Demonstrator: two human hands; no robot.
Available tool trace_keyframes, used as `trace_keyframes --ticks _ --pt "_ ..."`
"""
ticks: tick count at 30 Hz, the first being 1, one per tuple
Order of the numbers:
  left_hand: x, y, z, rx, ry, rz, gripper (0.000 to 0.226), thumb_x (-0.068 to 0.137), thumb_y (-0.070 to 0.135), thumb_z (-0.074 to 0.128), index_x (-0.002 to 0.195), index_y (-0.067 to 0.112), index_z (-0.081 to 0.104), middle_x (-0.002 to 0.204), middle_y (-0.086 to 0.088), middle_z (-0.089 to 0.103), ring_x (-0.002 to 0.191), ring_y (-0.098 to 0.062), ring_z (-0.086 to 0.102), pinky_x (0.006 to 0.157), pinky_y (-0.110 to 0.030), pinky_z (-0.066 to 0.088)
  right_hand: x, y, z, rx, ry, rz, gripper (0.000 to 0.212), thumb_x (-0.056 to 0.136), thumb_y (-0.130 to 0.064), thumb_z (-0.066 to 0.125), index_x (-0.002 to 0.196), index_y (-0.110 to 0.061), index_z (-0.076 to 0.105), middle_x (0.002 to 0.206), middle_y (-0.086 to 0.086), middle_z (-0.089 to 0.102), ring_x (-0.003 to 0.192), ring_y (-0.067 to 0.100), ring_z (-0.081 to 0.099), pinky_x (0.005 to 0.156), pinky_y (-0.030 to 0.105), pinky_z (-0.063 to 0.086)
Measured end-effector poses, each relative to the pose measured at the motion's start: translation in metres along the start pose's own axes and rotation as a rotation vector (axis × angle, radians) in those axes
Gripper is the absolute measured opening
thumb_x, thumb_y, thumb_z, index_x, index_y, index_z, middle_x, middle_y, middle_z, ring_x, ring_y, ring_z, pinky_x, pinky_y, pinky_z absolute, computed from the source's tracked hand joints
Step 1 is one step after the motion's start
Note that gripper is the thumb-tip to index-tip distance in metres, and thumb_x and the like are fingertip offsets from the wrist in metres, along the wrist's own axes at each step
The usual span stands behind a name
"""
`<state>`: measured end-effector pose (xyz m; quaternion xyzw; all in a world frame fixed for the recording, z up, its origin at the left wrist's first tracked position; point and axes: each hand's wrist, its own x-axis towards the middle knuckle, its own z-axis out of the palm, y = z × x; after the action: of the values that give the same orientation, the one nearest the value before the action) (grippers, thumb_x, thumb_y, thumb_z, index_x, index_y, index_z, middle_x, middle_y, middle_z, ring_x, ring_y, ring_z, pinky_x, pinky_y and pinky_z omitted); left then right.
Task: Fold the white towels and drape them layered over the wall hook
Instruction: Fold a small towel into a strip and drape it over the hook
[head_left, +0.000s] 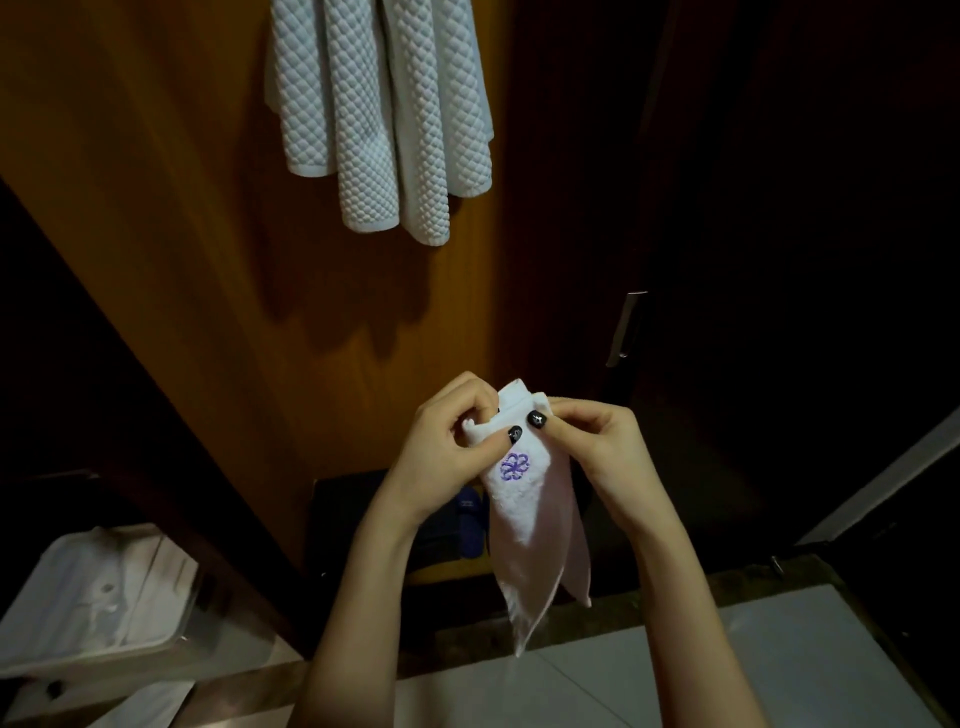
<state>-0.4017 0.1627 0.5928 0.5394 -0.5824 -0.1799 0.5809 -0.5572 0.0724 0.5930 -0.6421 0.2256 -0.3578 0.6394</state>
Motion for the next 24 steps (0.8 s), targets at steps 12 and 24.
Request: trace_keyframes --ticks 12,24 --pt "-0.001 -0.004 -0.010 -0.098 0.150 -0.073 0.019 0.077 0.006 0.066 0.076 0.013 0.049 0.100 0.003 0.067 0.092 -0.012 0.064 0.070 -0.030 0.053 0.010 0.004 0.019 -0.049 0.135 -0.019 0.007 0.083 -0.011 0.074 0.081 -0.004 0.073 0.079 0.009 0.073 0.077 0.014 0.068 0.069 0.022 0.054" --pt "0.003 -0.002 0.007 -0.153 0.203 -0.107 0.039 0.089 -0.006 0.061 0.098 0.031 0.072 0.098 0.012 0.073 0.100 -0.002 0.066 0.082 -0.014 0.048 0.025 -0.003 0.026 -0.138 0.305 -0.177 0.007 0.091 -0.020 0.069 0.089 -0.015 0.074 0.083 -0.001 0.072 0.083 0.009 0.068 0.072 0.018 0.051"
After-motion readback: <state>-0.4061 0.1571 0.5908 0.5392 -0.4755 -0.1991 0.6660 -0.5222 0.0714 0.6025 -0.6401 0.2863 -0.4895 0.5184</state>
